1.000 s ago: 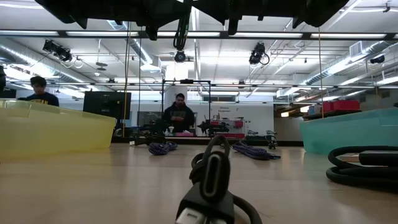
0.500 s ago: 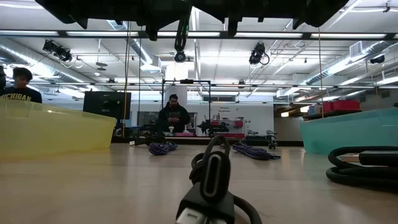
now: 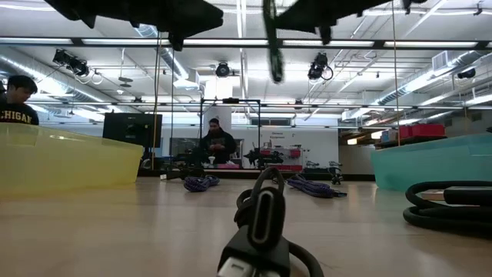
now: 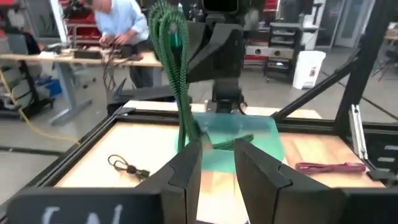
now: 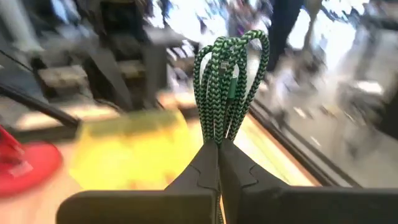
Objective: Pick & Place USB Port
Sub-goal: Put the green and black charger cable into the light green bin
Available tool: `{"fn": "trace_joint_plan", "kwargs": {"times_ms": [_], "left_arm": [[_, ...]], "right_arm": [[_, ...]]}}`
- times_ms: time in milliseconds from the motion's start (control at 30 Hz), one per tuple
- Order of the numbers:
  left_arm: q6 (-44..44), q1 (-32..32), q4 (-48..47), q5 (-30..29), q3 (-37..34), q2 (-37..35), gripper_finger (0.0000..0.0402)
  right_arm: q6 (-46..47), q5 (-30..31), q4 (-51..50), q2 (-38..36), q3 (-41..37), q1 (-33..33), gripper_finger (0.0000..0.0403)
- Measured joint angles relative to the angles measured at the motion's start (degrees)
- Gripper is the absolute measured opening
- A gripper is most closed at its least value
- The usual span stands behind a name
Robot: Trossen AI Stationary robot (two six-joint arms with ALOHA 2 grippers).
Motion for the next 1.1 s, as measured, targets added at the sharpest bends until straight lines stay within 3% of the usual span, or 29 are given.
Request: {"fn": "trace_joint_plan", "kwargs": {"times_ms": [167,367,633,767,1100], "left_arm": [[-1.22,0.02,-6.05,-0.11,-0.04,-3.39,0.01],[-2.16,0.02,-8.16,-0.11,-0.04,-5.15,0.01],[-2.53,0.02,-9.65,-0.11,-0.04,-5.21,0.0101],[-2.57,0.0,-10.19,-0.13,-0.04,-5.21,0.0101],[-3.64,0.0,-11.37,-0.12,-0.04,-5.19,0.0101]], "right_arm": [[7.18,8.49,-20.96,-9.56,0.0,2.65,0.0],[24.24,16.24,-43.92,-19.15,0.0,8.6,0.0],[53.04,17.37,-71.24,-23.34,-1.51,18.07,0.0],[63.41,15.2,-76.33,-23.36,-4.08,21.97,0.0],[79.3,10.76,-76.31,-23.34,-12.92,28.63,0.0]]}}
